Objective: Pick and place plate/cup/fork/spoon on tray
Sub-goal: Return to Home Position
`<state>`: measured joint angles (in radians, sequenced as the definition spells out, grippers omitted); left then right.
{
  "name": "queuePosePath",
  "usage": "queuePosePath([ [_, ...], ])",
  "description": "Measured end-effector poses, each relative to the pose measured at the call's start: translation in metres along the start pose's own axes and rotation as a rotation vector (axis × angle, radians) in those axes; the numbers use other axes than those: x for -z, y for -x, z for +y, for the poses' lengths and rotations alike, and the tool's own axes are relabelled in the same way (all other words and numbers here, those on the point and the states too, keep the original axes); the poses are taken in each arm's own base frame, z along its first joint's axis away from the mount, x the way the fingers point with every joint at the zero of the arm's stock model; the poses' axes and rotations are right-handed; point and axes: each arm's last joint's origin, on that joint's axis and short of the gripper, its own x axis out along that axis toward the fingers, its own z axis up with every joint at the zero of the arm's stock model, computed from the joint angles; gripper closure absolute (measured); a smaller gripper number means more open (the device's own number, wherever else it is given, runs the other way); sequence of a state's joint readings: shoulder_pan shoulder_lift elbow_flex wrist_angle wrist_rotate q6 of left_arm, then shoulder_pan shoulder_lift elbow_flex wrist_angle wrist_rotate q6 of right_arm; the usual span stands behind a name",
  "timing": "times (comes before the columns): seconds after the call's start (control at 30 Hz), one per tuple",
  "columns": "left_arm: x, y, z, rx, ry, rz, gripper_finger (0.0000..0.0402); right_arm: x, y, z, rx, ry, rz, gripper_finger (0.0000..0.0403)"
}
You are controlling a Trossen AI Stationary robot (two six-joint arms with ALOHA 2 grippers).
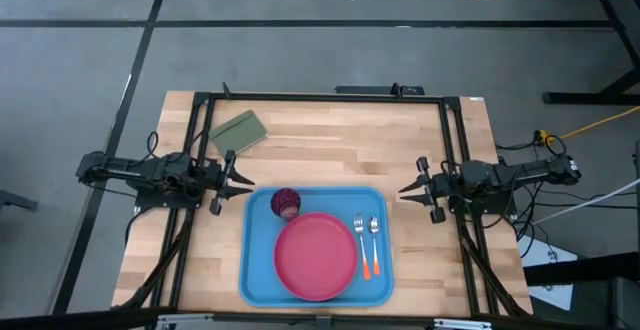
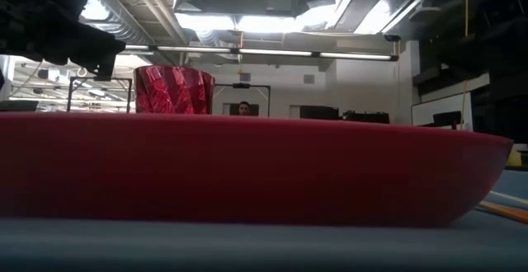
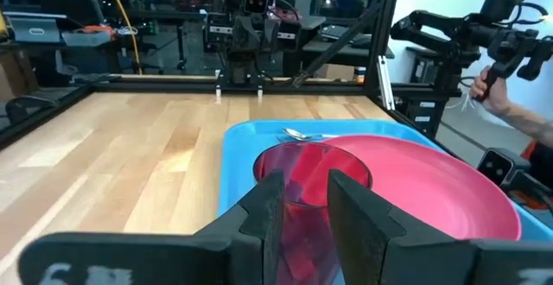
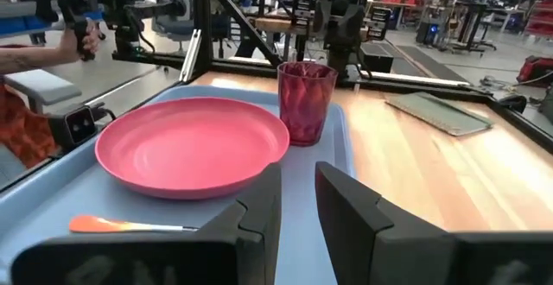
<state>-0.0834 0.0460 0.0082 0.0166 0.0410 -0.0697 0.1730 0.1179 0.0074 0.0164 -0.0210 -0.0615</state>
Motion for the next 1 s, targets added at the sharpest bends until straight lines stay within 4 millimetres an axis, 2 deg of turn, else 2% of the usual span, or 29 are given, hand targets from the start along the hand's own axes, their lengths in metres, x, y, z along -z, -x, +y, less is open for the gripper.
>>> queuePosePath([
  [0.37, -0.0006, 0.0008, 0.0013, -0.046, 0.085, -0.014, 0.0318, -0.0053, 0.0035, -0.0018, 0.057, -0.021, -0.063, 0.0324],
  [0.6, -0.0007, 0.0009, 0.0024, -0.082, -0.075, -0.013, 0.0318, -0.0059, 0.0038, -0.0018, 0.057, -0.031, -0.069, 0.0324],
  [0.77, -0.0007, 0.0009, 0.0023, -0.082, -0.080, -0.013, 0.0318, -0.0056, 0.0037, -0.0018, 0.055, -0.104, -0.067, 0.0324],
  [1.0, -0.0008, 0.0009, 0.0024, -0.083, -0.080, -0.013, 0.0318, -0.0055, 0.0037, -0.0018, 0.054, -0.109, -0.067, 0.0324],
])
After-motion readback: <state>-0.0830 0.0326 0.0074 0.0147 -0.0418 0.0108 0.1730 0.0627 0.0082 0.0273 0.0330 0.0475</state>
